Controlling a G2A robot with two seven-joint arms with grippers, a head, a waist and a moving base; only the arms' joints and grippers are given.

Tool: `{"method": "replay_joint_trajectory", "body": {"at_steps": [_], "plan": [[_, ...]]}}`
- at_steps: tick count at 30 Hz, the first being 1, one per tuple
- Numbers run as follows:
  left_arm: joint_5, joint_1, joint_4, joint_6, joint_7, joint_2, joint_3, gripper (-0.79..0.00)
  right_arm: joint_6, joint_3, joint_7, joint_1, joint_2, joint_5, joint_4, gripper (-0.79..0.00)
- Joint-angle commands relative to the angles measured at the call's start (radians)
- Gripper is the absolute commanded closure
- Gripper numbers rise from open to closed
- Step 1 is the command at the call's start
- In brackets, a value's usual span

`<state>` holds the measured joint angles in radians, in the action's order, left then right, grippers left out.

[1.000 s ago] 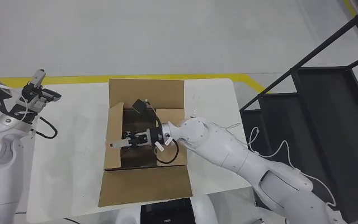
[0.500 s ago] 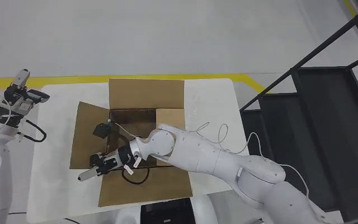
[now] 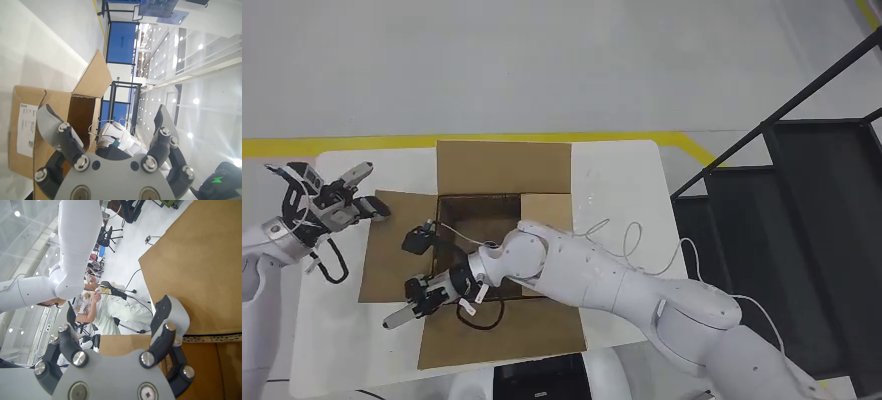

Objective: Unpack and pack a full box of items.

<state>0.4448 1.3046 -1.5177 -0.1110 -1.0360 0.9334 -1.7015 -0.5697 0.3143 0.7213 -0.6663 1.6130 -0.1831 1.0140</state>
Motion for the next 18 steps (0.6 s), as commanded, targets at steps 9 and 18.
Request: {"method": "replay_joint_trajectory", "body": {"at_steps": [9, 18], "plan": [[-0.147, 0.013, 0.04, -0.064, -0.055, -0.017, 0.034, -0.785, 0.007, 0.1, 0.025, -0.007, -0.023, -0.016, 0.028, -0.785], [-0.154, -0.008, 0.094, -0.04, -0.026, -0.005, 0.147, -0.785, 0.05, 0.323, 0.105, -0.06, -0.118, -0.05, 0.132, -0.785]]}}
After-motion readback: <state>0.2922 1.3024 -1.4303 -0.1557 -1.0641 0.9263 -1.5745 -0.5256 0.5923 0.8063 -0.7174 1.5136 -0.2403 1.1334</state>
